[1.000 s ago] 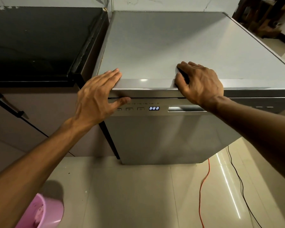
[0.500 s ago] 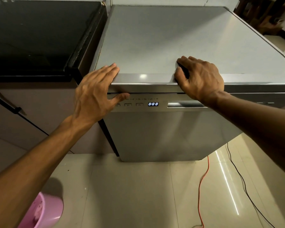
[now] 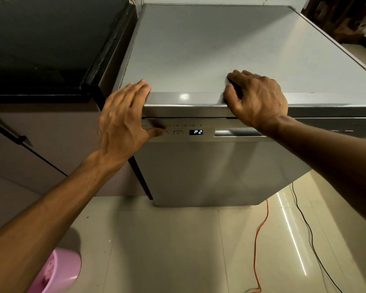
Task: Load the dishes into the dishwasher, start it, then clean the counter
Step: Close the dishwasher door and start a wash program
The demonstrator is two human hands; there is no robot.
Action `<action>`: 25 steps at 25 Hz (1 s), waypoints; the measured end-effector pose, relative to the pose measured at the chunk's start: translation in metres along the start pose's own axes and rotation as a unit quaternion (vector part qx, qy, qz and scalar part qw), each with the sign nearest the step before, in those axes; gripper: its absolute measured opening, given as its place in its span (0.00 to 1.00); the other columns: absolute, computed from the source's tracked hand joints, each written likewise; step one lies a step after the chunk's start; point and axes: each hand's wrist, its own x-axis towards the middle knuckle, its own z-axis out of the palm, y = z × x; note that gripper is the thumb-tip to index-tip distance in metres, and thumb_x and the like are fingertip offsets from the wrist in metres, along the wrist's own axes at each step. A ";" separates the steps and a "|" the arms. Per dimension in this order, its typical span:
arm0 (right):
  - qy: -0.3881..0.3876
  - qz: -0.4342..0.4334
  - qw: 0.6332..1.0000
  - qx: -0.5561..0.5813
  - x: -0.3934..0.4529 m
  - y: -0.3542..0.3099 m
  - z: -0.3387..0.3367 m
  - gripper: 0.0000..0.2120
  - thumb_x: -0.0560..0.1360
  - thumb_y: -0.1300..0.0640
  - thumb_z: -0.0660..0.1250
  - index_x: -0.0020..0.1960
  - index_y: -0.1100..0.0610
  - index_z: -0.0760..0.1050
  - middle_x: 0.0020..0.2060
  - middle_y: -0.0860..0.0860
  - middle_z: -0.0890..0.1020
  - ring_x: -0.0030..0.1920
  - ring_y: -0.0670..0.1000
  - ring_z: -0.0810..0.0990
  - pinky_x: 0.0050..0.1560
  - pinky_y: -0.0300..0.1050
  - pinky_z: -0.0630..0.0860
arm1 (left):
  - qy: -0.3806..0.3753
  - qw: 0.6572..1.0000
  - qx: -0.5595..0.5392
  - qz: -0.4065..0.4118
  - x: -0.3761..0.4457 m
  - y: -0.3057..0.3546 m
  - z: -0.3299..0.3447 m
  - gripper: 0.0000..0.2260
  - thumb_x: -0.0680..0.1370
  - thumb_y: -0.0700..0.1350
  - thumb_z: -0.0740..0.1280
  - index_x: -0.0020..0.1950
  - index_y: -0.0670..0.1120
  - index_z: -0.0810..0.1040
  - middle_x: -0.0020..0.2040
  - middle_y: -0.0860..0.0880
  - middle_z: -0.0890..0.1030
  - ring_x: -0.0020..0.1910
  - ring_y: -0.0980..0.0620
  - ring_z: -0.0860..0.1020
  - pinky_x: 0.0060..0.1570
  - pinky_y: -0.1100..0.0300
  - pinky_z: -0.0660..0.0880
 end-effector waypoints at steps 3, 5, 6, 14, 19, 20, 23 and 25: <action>0.004 -0.002 1.000 0.001 0.000 0.000 0.000 0.16 0.77 0.46 0.50 0.43 0.55 0.70 0.35 0.52 0.73 0.35 0.53 0.67 0.36 0.45 0.59 | 0.004 1.000 0.012 0.004 -0.001 0.000 0.002 0.48 0.64 0.66 0.74 0.74 0.41 0.64 0.73 0.42 0.68 0.73 0.44 0.65 0.73 0.50 0.57; 0.005 -0.003 1.000 0.000 0.000 0.000 0.000 0.16 0.77 0.46 0.51 0.43 0.56 0.70 0.36 0.52 0.74 0.35 0.54 0.67 0.36 0.45 0.59 | 0.007 1.000 0.016 0.006 -0.001 0.000 0.003 0.48 0.64 0.66 0.74 0.74 0.40 0.64 0.73 0.42 0.68 0.73 0.44 0.66 0.73 0.50 0.57; 0.005 -0.003 1.000 0.000 0.000 0.001 0.000 0.16 0.77 0.46 0.51 0.43 0.56 0.70 0.36 0.53 0.74 0.35 0.54 0.68 0.36 0.45 0.60 | 0.009 1.000 0.018 0.006 -0.001 0.000 0.004 0.48 0.64 0.66 0.74 0.74 0.40 0.64 0.73 0.42 0.68 0.72 0.43 0.66 0.73 0.50 0.57; -0.003 -0.008 1.000 0.005 0.000 -0.001 -0.003 0.16 0.78 0.47 0.51 0.44 0.56 0.71 0.36 0.52 0.74 0.35 0.54 0.69 0.36 0.44 0.60 | 0.041 0.998 0.038 0.019 -0.004 -0.001 0.008 0.45 0.65 0.67 0.73 0.71 0.39 0.67 0.71 0.40 0.70 0.70 0.42 0.69 0.71 0.51 0.59; -0.008 -0.006 1.000 0.000 0.000 0.000 -0.003 0.16 0.78 0.46 0.51 0.42 0.55 0.69 0.35 0.52 0.73 0.34 0.55 0.70 0.36 0.44 0.61 | 0.039 0.998 0.034 0.024 -0.004 -0.001 0.008 0.46 0.66 0.69 0.71 0.72 0.39 0.66 0.72 0.40 0.69 0.71 0.42 0.68 0.72 0.49 0.60; -0.011 -0.004 1.000 -0.002 0.000 -0.001 -0.003 0.15 0.78 0.46 0.50 0.41 0.54 0.68 0.35 0.52 0.73 0.33 0.56 0.70 0.36 0.44 0.61 | 0.039 0.998 0.034 0.024 -0.004 -0.001 0.008 0.46 0.67 0.69 0.71 0.72 0.39 0.66 0.72 0.40 0.69 0.71 0.42 0.68 0.72 0.49 0.60; -0.006 0.000 1.000 -0.001 -0.001 -0.001 -0.003 0.13 0.77 0.46 0.51 0.40 0.52 0.65 0.35 0.51 0.72 0.33 0.56 0.69 0.36 0.44 0.60 | 0.041 0.998 0.036 0.018 -0.005 -0.001 0.009 0.46 0.67 0.69 0.70 0.72 0.39 0.65 0.72 0.40 0.69 0.71 0.43 0.68 0.73 0.48 0.60; -0.008 0.004 1.000 0.005 -0.001 0.001 -0.003 0.13 0.77 0.45 0.51 0.40 0.52 0.65 0.35 0.51 0.72 0.34 0.56 0.69 0.36 0.45 0.60 | 0.041 0.998 0.041 0.016 -0.006 0.000 0.009 0.46 0.67 0.70 0.69 0.72 0.39 0.65 0.72 0.40 0.69 0.71 0.43 0.68 0.73 0.48 0.60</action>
